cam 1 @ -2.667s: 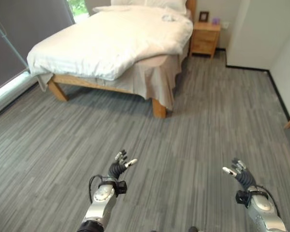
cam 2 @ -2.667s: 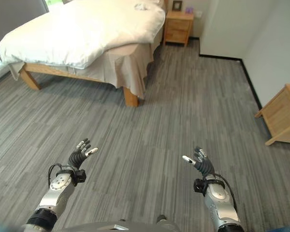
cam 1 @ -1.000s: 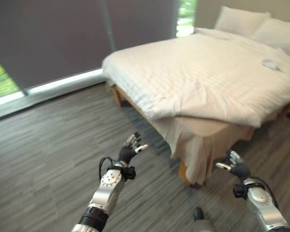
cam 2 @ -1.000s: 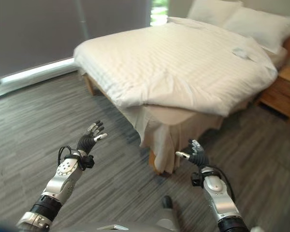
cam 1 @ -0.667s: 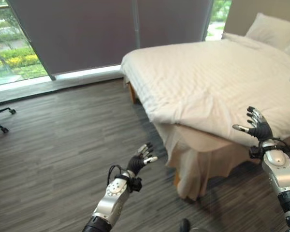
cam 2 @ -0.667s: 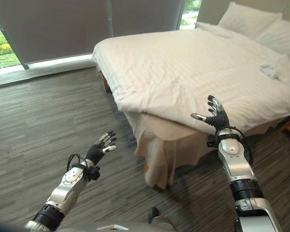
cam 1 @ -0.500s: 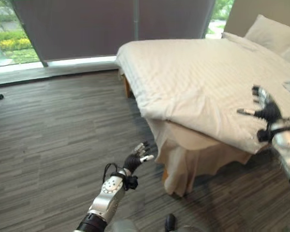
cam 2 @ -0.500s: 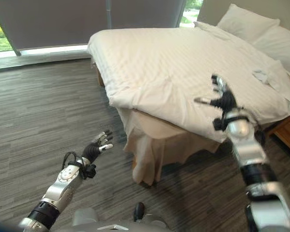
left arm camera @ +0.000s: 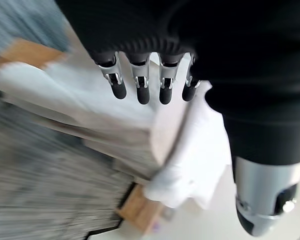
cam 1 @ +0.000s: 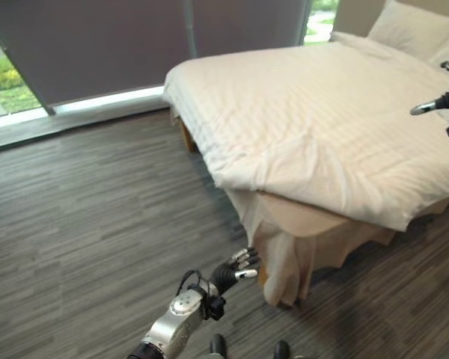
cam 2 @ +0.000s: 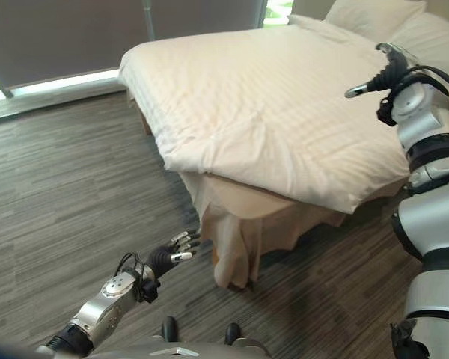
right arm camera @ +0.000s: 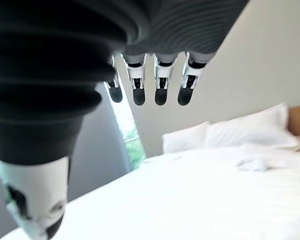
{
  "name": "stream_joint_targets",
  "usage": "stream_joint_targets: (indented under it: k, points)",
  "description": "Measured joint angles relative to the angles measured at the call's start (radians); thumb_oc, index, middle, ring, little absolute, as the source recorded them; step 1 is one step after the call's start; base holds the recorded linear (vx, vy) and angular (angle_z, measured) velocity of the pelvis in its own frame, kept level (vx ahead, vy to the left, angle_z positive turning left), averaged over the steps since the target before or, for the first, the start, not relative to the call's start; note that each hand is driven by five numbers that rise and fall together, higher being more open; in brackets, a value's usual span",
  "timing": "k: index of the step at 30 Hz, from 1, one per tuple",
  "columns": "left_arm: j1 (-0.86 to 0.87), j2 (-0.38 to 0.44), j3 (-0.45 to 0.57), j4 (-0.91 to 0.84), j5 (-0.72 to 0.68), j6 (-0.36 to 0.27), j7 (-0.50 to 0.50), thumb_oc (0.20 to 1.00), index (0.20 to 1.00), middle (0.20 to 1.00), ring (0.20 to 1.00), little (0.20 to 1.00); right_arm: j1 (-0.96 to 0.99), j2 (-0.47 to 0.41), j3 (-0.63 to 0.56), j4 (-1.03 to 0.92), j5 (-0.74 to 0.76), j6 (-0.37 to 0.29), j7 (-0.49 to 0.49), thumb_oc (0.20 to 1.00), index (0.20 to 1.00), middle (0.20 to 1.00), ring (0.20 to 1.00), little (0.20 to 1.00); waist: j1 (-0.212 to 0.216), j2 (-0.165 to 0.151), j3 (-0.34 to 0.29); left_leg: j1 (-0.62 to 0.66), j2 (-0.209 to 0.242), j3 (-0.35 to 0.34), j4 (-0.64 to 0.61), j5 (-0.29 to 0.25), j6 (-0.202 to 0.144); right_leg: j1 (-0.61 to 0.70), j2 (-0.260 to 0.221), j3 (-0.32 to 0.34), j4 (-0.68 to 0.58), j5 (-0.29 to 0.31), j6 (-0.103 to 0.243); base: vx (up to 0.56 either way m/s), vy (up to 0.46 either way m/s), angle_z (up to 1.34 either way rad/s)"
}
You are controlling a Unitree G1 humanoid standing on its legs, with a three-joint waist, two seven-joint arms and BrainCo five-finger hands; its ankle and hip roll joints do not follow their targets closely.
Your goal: Making the bed.
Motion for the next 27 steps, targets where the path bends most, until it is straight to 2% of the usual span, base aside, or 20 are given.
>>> stream_joint_targets:
  k: [2, 5, 7, 9, 11, 14, 16, 20, 24, 27]
  points:
    - [0.000, 0.015, -0.006, 0.000, 0.000, 0.001, -0.004, 1.000, 1.000, 1.000, 1.000, 1.000, -0.007, 0.055, 0.000, 0.004, -0.007, -0.003, 0.000, 1.000, 1.000, 1.000, 1.000, 1.000, 0.027, 0.008, -0.004, -0.044, -0.006, -0.003, 0.000, 0.004, 0.006, -0.043, -0.004, -0.002, 0.003, 0.005, 0.004, -0.09, 0.027, 0.07]
    - [-0.003, 0.016, -0.014, 0.000, 0.000, 0.000, -0.004, 1.000, 1.000, 1.000, 1.000, 1.000, -0.029, 0.074, 0.014, 0.011, -0.007, -0.003, -0.001, 1.000, 1.000, 1.000, 1.000, 1.000, 0.061, 0.022, 0.003, -0.115, -0.006, -0.008, 0.002, 0.016, 0.021, -0.110, -0.002, -0.010, 0.003, 0.014, 0.003, -0.12, 0.012, 0.07]
    - [-0.002, 0.019, -0.008, 0.003, 0.000, -0.007, -0.001, 1.000, 1.000, 1.000, 1.000, 1.000, -0.112, 0.073, 0.041, 0.090, -0.007, -0.003, -0.006, 1.000, 1.000, 1.000, 1.000, 1.000, 0.083, 0.049, 0.045, -0.206, -0.006, -0.030, 0.006, 0.038, 0.026, -0.189, 0.000, -0.029, 0.004, 0.032, 0.004, -0.08, 0.001, 0.20]
    - [0.006, 0.019, 0.013, 0.014, 0.000, -0.008, 0.007, 1.000, 1.000, 1.000, 1.000, 1.000, -0.151, 0.071, 0.071, 0.150, -0.008, 0.001, -0.011, 1.000, 1.000, 1.000, 1.000, 1.000, 0.089, 0.056, 0.065, -0.252, -0.004, -0.035, 0.004, 0.050, 0.024, -0.232, 0.002, -0.037, 0.003, 0.039, 0.002, -0.06, 0.009, 0.15]
    - [0.050, 0.027, 0.052, 0.023, 0.000, -0.011, 0.016, 1.000, 1.000, 1.000, 1.000, 1.000, -0.183, 0.048, 0.089, 0.185, -0.037, 0.001, -0.014, 1.000, 1.000, 1.000, 1.000, 1.000, 0.113, 0.060, 0.102, -0.291, -0.003, -0.034, 0.005, 0.054, 0.024, -0.273, 0.002, -0.034, 0.003, 0.042, 0.004, -0.07, 0.023, -0.05]
    - [0.087, 0.048, 0.132, 0.041, 0.000, -0.027, 0.043, 1.000, 1.000, 1.000, 1.000, 1.000, -0.337, -0.033, 0.123, 0.200, -0.047, 0.011, -0.040, 1.000, 1.000, 1.000, 1.000, 1.000, 0.133, 0.089, 0.192, -0.384, -0.004, -0.032, 0.004, 0.078, 0.027, -0.368, 0.001, -0.028, 0.003, 0.064, 0.006, -0.09, -0.013, -0.04]
    - [0.098, 0.078, 0.132, 0.042, 0.000, -0.027, 0.046, 1.000, 1.000, 1.000, 1.000, 1.000, -0.399, -0.058, 0.168, 0.200, -0.047, 0.015, -0.057, 1.000, 1.000, 1.000, 1.000, 1.000, 0.131, 0.106, 0.209, -0.447, -0.005, -0.036, 0.005, 0.089, 0.027, -0.428, 0.001, -0.034, 0.004, 0.076, 0.001, -0.10, -0.008, 0.04]
    - [0.070, 0.080, 0.170, 0.028, -0.003, -0.048, 0.065, 1.000, 1.000, 1.000, 1.000, 1.000, -0.494, -0.081, 0.163, 0.186, -0.033, 0.017, -0.082, 1.000, 1.000, 1.000, 1.000, 1.000, 0.147, 0.137, 0.253, -0.589, -0.009, -0.057, 0.008, 0.111, 0.029, -0.566, 0.000, -0.039, 0.004, 0.097, 0.000, -0.07, -0.032, 0.03]
    - [0.043, 0.068, 0.182, -0.019, -0.003, -0.085, 0.088, 1.000, 1.000, 1.000, 1.000, 1.000, -0.586, -0.099, 0.172, 0.198, 0.037, 0.005, -0.126, 1.000, 1.000, 1.000, 1.000, 1.000, 0.159, 0.139, 0.261, -0.712, -0.010, -0.063, 0.009, 0.120, 0.032, -0.687, -0.001, -0.042, 0.004, 0.107, 0.002, 0.00, -0.006, 0.01]
    - [0.015, 0.061, 0.202, -0.031, -0.007, -0.103, 0.114, 1.000, 1.000, 1.000, 1.000, 1.000, -0.637, -0.129, 0.160, 0.191, 0.113, -0.007, -0.141, 1.000, 1.000, 1.000, 1.000, 1.000, 0.156, 0.127, 0.270, -0.739, -0.011, -0.065, 0.009, 0.120, 0.032, -0.719, -0.003, -0.030, 0.004, 0.108, 0.003, 0.01, 0.008, -0.03]
